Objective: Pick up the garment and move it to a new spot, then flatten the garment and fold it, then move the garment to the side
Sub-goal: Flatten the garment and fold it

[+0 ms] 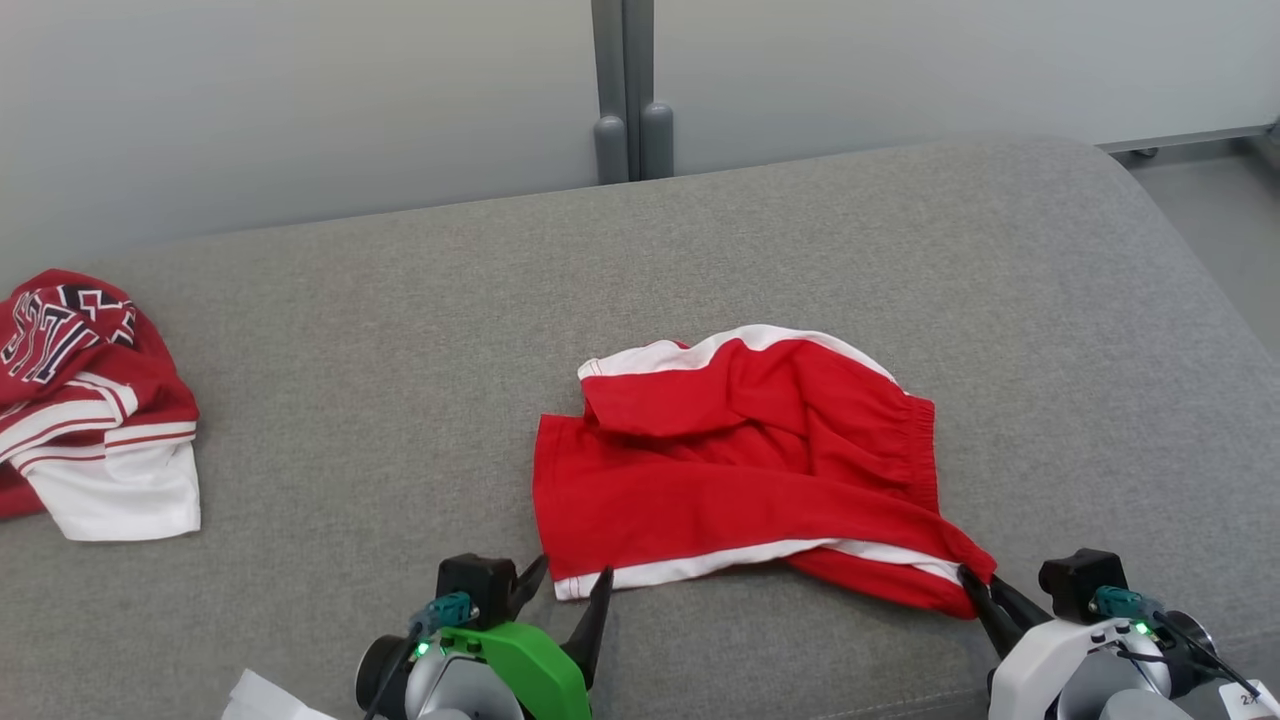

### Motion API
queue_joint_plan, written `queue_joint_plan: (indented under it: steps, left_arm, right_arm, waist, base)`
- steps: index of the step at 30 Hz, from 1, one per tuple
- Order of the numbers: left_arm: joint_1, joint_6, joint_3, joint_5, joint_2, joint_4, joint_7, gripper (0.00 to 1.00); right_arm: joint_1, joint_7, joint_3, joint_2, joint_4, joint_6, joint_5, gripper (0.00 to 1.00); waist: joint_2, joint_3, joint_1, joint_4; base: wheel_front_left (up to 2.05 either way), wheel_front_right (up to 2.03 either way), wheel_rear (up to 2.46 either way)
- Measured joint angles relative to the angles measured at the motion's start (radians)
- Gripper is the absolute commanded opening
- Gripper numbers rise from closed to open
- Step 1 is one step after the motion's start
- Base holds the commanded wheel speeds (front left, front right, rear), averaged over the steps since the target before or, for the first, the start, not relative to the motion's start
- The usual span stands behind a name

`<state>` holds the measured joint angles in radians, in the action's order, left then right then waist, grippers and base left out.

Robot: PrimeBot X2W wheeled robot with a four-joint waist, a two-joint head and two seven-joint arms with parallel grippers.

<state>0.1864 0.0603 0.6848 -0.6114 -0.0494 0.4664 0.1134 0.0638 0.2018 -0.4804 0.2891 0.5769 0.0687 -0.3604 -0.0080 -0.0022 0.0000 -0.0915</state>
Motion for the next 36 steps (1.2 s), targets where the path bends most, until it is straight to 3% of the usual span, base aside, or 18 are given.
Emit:
queue_joint_plan:
  steps: [13, 27, 36]
  left_arm:
    - [0.004, -0.013, 0.017, 0.002, 0.000, 0.102, -0.042, 1.00]
    - [0.057, -0.039, 0.054, 0.025, 0.001, 0.174, 0.002, 1.00]
    - [0.061, -0.026, 0.038, 0.025, 0.002, 0.231, 0.026, 1.00]
  right_arm:
    - [0.001, 0.009, 0.014, 0.002, -0.019, -0.002, -0.001, 0.00]
    - [0.010, 0.009, 0.014, -0.007, -0.035, -0.002, -0.001, 0.00]
    - [0.013, 0.009, 0.011, -0.009, -0.038, -0.002, -0.002, 0.00]
  waist:
    - [0.0000, 0.009, 0.0000, -0.033]
    - [0.0000, 0.027, 0.0000, -0.044]
    - [0.0000, 0.035, 0.0000, -0.048]
  base:
    - [0.00, 0.00, 0.00]
    - [0.00, 0.00, 0.00]
    - [0.00, 0.00, 0.00]
